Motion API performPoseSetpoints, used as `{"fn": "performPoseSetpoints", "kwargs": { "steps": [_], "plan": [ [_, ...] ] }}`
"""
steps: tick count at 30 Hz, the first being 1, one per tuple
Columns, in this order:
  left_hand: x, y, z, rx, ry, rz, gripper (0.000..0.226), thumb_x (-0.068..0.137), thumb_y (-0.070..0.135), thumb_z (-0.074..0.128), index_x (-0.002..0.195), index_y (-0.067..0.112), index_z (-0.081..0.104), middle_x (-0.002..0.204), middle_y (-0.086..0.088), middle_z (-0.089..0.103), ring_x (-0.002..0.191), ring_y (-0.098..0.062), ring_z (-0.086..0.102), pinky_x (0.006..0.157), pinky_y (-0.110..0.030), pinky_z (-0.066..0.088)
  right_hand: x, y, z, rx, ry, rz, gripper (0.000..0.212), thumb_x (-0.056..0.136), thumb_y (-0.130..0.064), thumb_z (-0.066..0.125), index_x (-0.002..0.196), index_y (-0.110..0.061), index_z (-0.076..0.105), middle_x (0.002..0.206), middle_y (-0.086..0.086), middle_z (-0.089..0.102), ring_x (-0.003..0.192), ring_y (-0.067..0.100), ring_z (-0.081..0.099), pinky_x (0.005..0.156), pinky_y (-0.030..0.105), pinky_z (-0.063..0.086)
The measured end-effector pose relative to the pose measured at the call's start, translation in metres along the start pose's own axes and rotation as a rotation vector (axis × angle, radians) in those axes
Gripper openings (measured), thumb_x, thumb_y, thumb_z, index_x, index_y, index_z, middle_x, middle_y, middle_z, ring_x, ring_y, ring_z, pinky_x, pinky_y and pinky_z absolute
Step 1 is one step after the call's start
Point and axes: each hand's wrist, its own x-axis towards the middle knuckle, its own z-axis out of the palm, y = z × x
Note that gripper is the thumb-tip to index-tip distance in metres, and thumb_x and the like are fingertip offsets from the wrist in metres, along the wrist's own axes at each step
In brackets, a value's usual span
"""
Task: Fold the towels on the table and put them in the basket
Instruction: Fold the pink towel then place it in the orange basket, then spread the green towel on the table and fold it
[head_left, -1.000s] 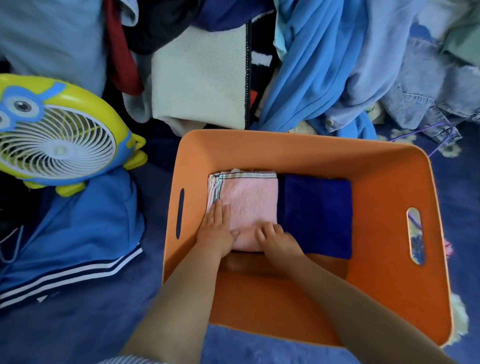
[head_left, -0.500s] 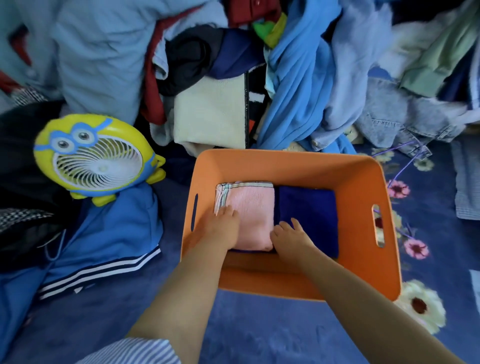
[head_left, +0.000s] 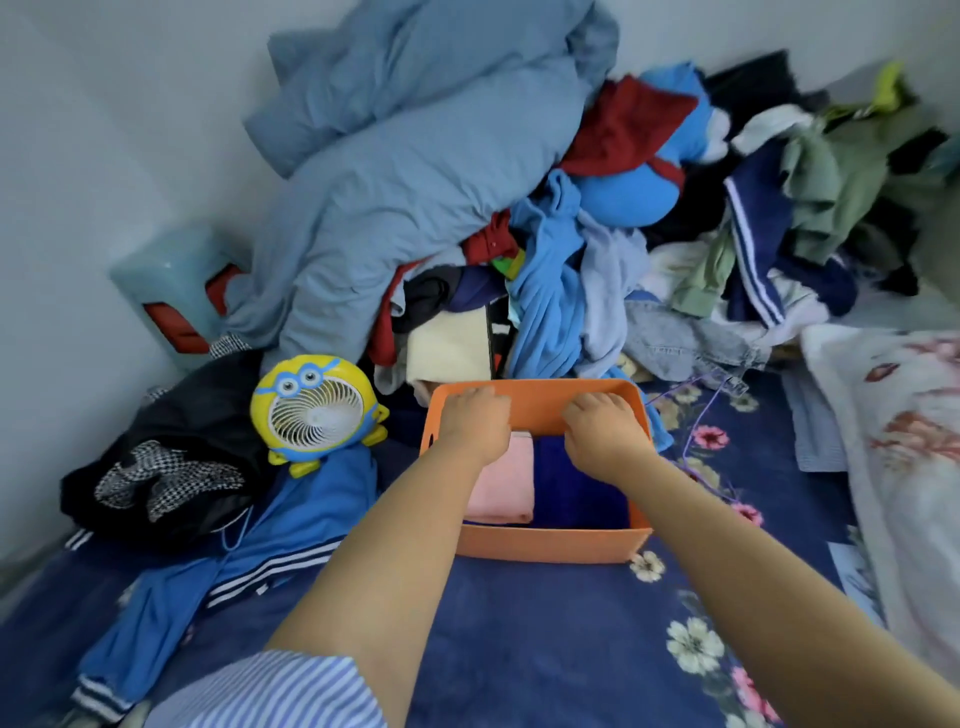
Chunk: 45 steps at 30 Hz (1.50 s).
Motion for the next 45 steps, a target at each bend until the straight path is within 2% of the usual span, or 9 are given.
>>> {"fn": "performPoseSetpoints", "kwargs": {
  "steps": [2, 3, 7, 15, 18, 27, 34, 39, 45],
  "plan": [
    [-0.026, 0.011, -0.021, 0.002, 0.041, 0.003, 0.028, 0.095, 0.013, 0.040, 0.117, 0.004, 0.055, 0.122, -0.014, 0.052, 0.116, -0.030, 0.047, 0.091, -0.038, 0.039, -0.026, 0.000, -0.025, 0.008, 0.166, -0.052, 0.018, 0.080, -0.001, 0.048, 0.090, 0.000, 0.063, 0.099, 0.017, 0.061, 0.099, 0.035, 0.057, 0.091, 0.043, 0.042],
    [-0.041, 0.019, -0.032, -0.001, 0.061, 0.004, 0.028, 0.094, 0.013, 0.040, 0.116, 0.004, 0.056, 0.121, -0.013, 0.053, 0.115, -0.030, 0.047, 0.092, -0.038, 0.038, -0.046, -0.003, -0.040, -0.012, 0.163, -0.041, 0.018, 0.080, 0.000, 0.047, 0.091, 0.000, 0.062, 0.099, 0.017, 0.060, 0.100, 0.034, 0.056, 0.091, 0.041, 0.041],
    [-0.093, 0.050, -0.067, 0.018, 0.114, 0.038, 0.028, 0.093, 0.013, 0.042, 0.117, 0.007, 0.055, 0.123, -0.013, 0.052, 0.118, -0.031, 0.046, 0.095, -0.038, 0.037, -0.105, -0.010, -0.084, -0.103, 0.148, 0.063, 0.026, 0.089, -0.008, 0.041, 0.108, -0.005, 0.057, 0.115, 0.011, 0.054, 0.114, 0.027, 0.046, 0.099, 0.033, 0.029],
    [-0.187, 0.083, -0.114, 0.105, 0.201, 0.211, 0.035, 0.096, 0.019, 0.040, 0.129, 0.009, 0.048, 0.134, -0.013, 0.044, 0.127, -0.031, 0.040, 0.101, -0.041, 0.035, -0.223, -0.053, -0.146, -0.142, 0.228, 0.311, 0.040, 0.090, -0.014, 0.042, 0.130, -0.008, 0.046, 0.137, 0.011, 0.041, 0.129, 0.028, 0.034, 0.104, 0.037, 0.029],
    [-0.225, 0.093, -0.118, 0.103, 0.240, 0.312, 0.034, 0.097, 0.019, 0.040, 0.128, 0.010, 0.049, 0.137, -0.013, 0.040, 0.128, -0.030, 0.037, 0.102, -0.041, 0.034, -0.278, -0.076, -0.152, -0.160, 0.295, 0.420, 0.039, 0.090, -0.014, 0.043, 0.128, -0.007, 0.048, 0.137, 0.012, 0.041, 0.129, 0.029, 0.034, 0.103, 0.038, 0.032],
    [-0.369, 0.166, -0.110, 0.084, 0.240, 0.741, 0.039, 0.096, 0.021, 0.038, 0.132, 0.007, 0.045, 0.140, -0.015, 0.038, 0.131, -0.031, 0.034, 0.105, -0.041, 0.032, -0.477, -0.152, -0.144, -0.141, 0.363, 0.843, 0.041, 0.090, -0.016, 0.046, 0.131, -0.010, 0.046, 0.144, 0.010, 0.034, 0.135, 0.027, 0.027, 0.107, 0.037, 0.027],
    [-0.500, 0.270, -0.105, 0.058, 0.297, 1.067, 0.039, 0.094, 0.024, 0.040, 0.129, 0.007, 0.048, 0.135, -0.013, 0.042, 0.128, -0.030, 0.038, 0.103, -0.038, 0.034, -0.651, -0.188, -0.147, -0.188, 0.397, 1.153, 0.042, 0.089, -0.015, 0.049, 0.129, -0.007, 0.048, 0.143, 0.012, 0.037, 0.134, 0.028, 0.030, 0.106, 0.036, 0.030],
    [-0.640, 0.366, -0.086, 0.058, 0.310, 1.338, 0.038, 0.093, 0.022, 0.041, 0.128, 0.009, 0.050, 0.133, -0.012, 0.044, 0.127, -0.029, 0.040, 0.101, -0.038, 0.036, -0.811, -0.223, -0.137, -0.227, 0.380, 1.430, 0.040, 0.088, -0.013, 0.047, 0.127, -0.006, 0.050, 0.139, 0.013, 0.040, 0.131, 0.030, 0.033, 0.105, 0.039, 0.034],
    [-0.792, 0.462, -0.056, 0.037, 0.317, 1.547, 0.036, 0.092, 0.019, 0.042, 0.125, 0.011, 0.052, 0.128, -0.012, 0.047, 0.124, -0.028, 0.041, 0.097, -0.039, 0.039, -0.988, -0.253, -0.123, -0.223, 0.388, 1.657, 0.040, 0.089, -0.010, 0.045, 0.128, -0.007, 0.050, 0.140, 0.011, 0.039, 0.132, 0.028, 0.031, 0.106, 0.040, 0.031]
  ]
}}
